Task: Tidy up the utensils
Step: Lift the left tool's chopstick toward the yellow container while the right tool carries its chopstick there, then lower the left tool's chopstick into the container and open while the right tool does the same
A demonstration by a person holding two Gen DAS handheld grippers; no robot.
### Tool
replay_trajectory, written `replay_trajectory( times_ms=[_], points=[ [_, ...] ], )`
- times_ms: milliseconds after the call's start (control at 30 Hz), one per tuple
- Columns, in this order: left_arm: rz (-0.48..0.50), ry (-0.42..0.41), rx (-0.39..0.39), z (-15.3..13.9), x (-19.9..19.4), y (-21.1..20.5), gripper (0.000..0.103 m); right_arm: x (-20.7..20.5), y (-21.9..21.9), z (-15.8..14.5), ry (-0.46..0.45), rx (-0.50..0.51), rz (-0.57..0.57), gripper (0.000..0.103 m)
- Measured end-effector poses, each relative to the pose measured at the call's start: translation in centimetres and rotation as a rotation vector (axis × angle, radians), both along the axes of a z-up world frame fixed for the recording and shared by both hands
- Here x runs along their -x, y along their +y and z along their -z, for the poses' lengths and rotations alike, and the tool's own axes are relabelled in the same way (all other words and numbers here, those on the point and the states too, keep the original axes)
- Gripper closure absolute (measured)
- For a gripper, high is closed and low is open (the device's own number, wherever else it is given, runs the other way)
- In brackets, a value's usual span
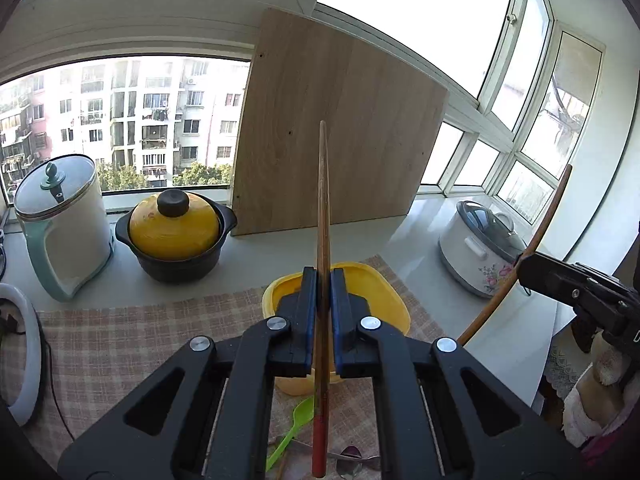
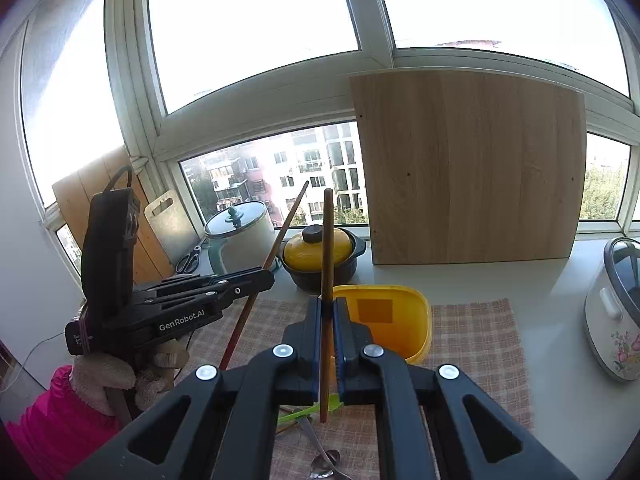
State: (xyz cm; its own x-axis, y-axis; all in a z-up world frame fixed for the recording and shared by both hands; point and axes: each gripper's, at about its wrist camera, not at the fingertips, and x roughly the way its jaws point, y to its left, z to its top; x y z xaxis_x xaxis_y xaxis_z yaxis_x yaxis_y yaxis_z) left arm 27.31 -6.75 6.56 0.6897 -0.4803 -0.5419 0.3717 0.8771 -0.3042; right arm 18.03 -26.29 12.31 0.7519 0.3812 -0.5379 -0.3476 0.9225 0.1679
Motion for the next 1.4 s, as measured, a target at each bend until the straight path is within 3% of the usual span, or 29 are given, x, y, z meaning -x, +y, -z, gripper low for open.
replay_trajectory(
  times_ms=[367, 633, 1000, 1400],
  points=[
    [-0.061, -0.049, 0.027, 1.2, -5.3, -3.4, 0.099, -5.7, -1.2, -2.1, -0.009, -0.005, 0.093, 0.100],
    [-0.107, -0.012, 0.050, 4.7, -7.7, -3.5, 0.099, -8.5, -2.4, 0.8, 0.065, 0.002, 0.133, 0.100],
    [-0.077, -0.001, 0.027, 5.5, -5.8, -2.4, 0.099, -9.3, -2.7, 4.6, 0.135, 0.010, 0.127, 0.100],
    [-0.014, 0.020, -0.049, 6.0, -2.7, -2.6, 0.099, -9.5, -0.9, 8.6, 0.210, 0.046, 0.105, 0.100]
  ],
)
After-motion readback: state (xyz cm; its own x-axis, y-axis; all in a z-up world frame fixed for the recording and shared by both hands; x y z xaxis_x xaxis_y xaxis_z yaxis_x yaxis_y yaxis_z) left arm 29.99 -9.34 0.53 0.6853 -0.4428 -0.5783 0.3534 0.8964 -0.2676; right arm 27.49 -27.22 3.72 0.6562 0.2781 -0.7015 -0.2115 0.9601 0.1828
